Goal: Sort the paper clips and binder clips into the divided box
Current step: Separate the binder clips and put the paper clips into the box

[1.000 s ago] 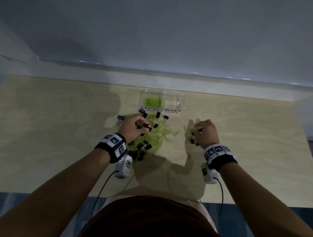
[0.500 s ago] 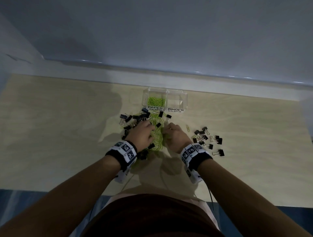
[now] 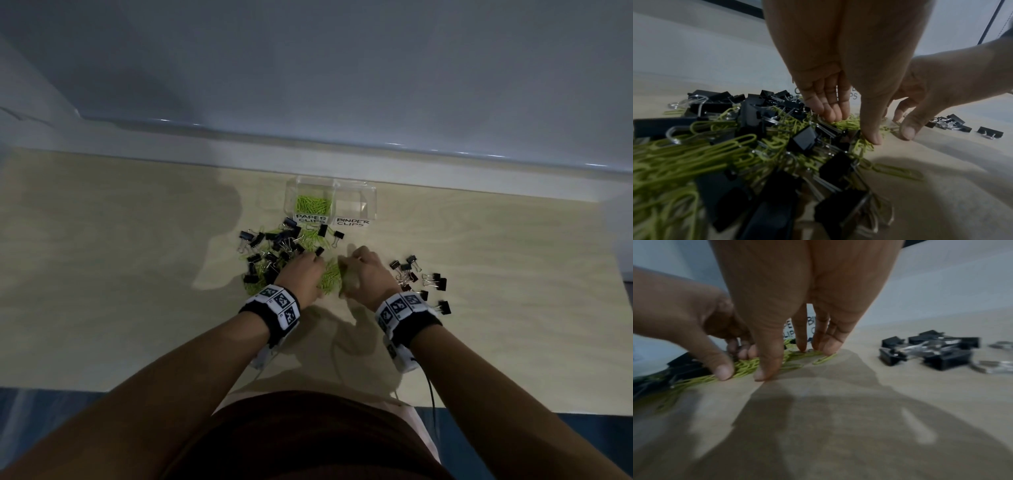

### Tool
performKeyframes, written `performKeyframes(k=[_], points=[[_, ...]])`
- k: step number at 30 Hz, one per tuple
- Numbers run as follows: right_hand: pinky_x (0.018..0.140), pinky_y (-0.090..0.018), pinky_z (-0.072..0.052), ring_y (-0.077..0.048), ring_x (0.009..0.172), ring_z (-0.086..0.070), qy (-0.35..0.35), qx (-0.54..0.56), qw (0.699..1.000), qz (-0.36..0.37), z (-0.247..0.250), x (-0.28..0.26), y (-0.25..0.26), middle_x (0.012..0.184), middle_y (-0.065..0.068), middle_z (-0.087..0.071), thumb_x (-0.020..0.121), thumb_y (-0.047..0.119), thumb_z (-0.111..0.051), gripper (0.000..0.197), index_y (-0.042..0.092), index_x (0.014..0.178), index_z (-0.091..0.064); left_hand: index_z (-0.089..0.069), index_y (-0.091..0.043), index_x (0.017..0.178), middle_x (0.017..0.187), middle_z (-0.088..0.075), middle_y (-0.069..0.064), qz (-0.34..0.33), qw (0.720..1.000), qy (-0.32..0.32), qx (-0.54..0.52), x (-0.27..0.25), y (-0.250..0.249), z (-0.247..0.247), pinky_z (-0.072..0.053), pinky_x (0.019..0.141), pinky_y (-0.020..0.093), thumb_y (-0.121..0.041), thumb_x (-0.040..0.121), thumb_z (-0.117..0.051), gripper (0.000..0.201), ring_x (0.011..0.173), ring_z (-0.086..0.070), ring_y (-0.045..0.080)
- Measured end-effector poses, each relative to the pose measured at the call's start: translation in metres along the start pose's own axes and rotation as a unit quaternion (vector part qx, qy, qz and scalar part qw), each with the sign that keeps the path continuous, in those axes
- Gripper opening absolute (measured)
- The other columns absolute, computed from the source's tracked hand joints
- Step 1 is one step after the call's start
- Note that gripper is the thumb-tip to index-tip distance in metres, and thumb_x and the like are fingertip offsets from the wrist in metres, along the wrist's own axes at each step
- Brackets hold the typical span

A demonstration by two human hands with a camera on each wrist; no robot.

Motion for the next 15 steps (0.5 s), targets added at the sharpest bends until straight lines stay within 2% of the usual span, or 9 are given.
performKeyframes(k=[2, 5, 8, 12, 15], points=[[0.093, -0.036, -0.045, -0.025, 0.113, -0.043, 0.018, -0.017, 0.999, 0.034, -0.005, 0.004, 0.012, 0.123, -0.008, -0.043, 0.073, 0.021, -0.074, 0.063, 0.017, 0.131, -0.049, -0.055, -0.005, 0.112, 0.116, -0.055, 0.011, -0.007, 1.000, 0.000, -0.010, 0.000, -0.002, 0.002, -0.045, 0.090, 0.034, -0.020, 0.082, -0.070, 0.037, 0.107, -0.053, 0.026], [0.091, -0.037, -0.046, -0.031, 0.108, -0.050, 0.023, -0.017, 0.997, 0.068, -0.006, 0.010, 0.026, 0.120, -0.012, -0.048, 0.079, 0.011, -0.065, 0.043, 0.010, 0.121, -0.057, -0.058, -0.007, 0.110, 0.112, -0.057, 0.011, -0.007, 1.000, 0.008, -0.014, 0.001, -0.002, 0.005, -0.048, 0.086, 0.036, -0.012, 0.087, -0.060, 0.024, 0.103, -0.057, 0.027], [0.085, -0.037, -0.045, -0.034, 0.102, -0.054, 0.019, -0.029, 0.996, 0.084, -0.006, 0.014, 0.029, 0.114, -0.015, -0.054, 0.083, 0.009, -0.058, 0.030, 0.005, 0.113, -0.062, -0.060, -0.006, 0.106, 0.106, -0.059, 0.012, -0.019, 0.999, 0.025, 0.014, 0.003, -0.003, 0.006, -0.050, 0.080, 0.039, -0.006, 0.089, -0.050, 0.019, 0.096, -0.059, 0.030], [0.083, -0.037, -0.045, -0.034, 0.104, -0.054, 0.003, -0.039, 0.997, 0.069, 0.000, 0.013, 0.017, 0.113, -0.017, -0.056, 0.086, 0.009, -0.053, 0.025, 0.004, 0.109, -0.063, -0.060, -0.001, 0.102, 0.102, -0.059, 0.016, -0.048, 0.997, 0.054, 0.030, 0.005, -0.002, 0.006, -0.048, 0.077, 0.040, -0.004, 0.089, -0.046, 0.020, 0.094, -0.058, 0.033], [0.081, -0.034, -0.046, -0.032, 0.095, -0.060, -0.037, 0.015, 0.998, 0.039, 0.006, 0.012, 0.003, 0.101, -0.014, -0.064, 0.081, 0.003, -0.056, 0.020, 0.006, 0.097, -0.068, -0.061, 0.000, 0.093, 0.095, -0.062, 0.016, -0.053, 0.997, 0.048, -0.029, 0.007, 0.006, 0.006, -0.050, 0.076, 0.038, -0.005, 0.086, -0.049, 0.014, 0.088, -0.059, 0.031]])
Point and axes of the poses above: each hand's wrist, its own x-axis towards the middle knuckle, its own z-axis out of the back of the hand, y = z × x, the point moved 5 cm from there along x, towards the middle knuckle
